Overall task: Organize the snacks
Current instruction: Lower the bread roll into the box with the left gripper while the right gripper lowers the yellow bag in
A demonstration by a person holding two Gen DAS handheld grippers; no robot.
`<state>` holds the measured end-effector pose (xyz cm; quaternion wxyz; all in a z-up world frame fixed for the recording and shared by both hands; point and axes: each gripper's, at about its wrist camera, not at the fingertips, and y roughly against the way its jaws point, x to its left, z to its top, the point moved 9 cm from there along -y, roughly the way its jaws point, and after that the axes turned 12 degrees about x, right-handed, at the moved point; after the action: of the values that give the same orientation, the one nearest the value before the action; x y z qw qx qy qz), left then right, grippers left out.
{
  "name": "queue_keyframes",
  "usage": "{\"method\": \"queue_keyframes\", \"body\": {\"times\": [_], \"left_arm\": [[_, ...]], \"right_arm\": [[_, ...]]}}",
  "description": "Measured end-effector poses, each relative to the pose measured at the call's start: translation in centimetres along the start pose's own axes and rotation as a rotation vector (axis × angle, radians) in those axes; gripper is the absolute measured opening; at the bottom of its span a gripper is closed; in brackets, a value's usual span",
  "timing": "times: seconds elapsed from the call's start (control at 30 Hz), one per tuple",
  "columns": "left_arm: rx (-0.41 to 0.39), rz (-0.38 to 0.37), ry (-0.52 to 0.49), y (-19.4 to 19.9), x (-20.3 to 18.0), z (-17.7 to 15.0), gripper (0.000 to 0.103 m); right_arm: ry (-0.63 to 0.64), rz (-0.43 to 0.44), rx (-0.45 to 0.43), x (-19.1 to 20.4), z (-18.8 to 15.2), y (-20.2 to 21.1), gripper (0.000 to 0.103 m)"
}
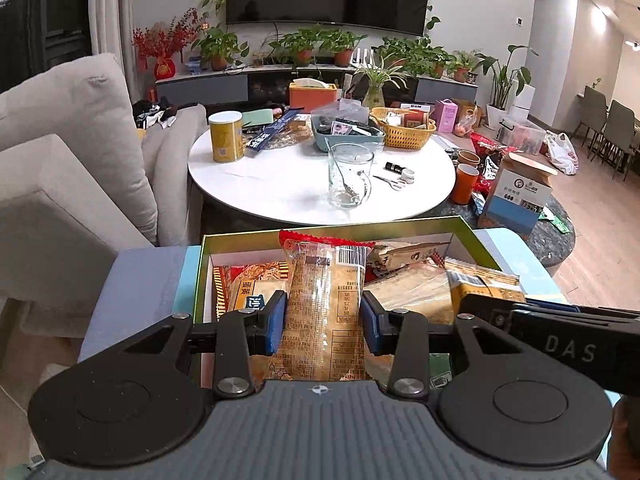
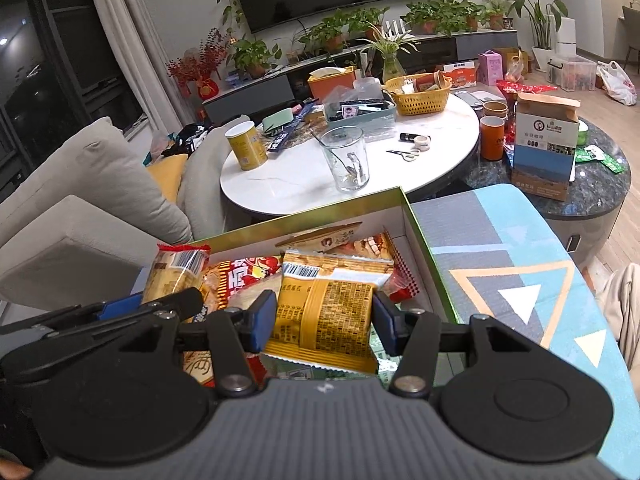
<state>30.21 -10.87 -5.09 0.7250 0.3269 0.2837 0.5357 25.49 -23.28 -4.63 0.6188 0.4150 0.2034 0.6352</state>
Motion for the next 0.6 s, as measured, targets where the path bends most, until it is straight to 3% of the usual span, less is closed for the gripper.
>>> {"method": "queue_keyframes", "body": {"times": [0.1,0.2,0.6], "left_arm": [[-0.002,0.003,0.011,-0.4,0.2,0.2,0.038],[0.013,0.019,-0.004,-0.8,0.4,-0.2,0.058],[-0.01,0.035,-0.026,1.3,0.7,-1.6,0.058]], "right_arm": [[-0.013,-0.002,0.008,-0.4,0.1,-0.4,0.049],[-0.044,-0.006,0.019,-1.0,0.0,-0.9,0.057],[-0.007,0.0,0.01,-0.6,-1.1,0.4,0.057]]}}
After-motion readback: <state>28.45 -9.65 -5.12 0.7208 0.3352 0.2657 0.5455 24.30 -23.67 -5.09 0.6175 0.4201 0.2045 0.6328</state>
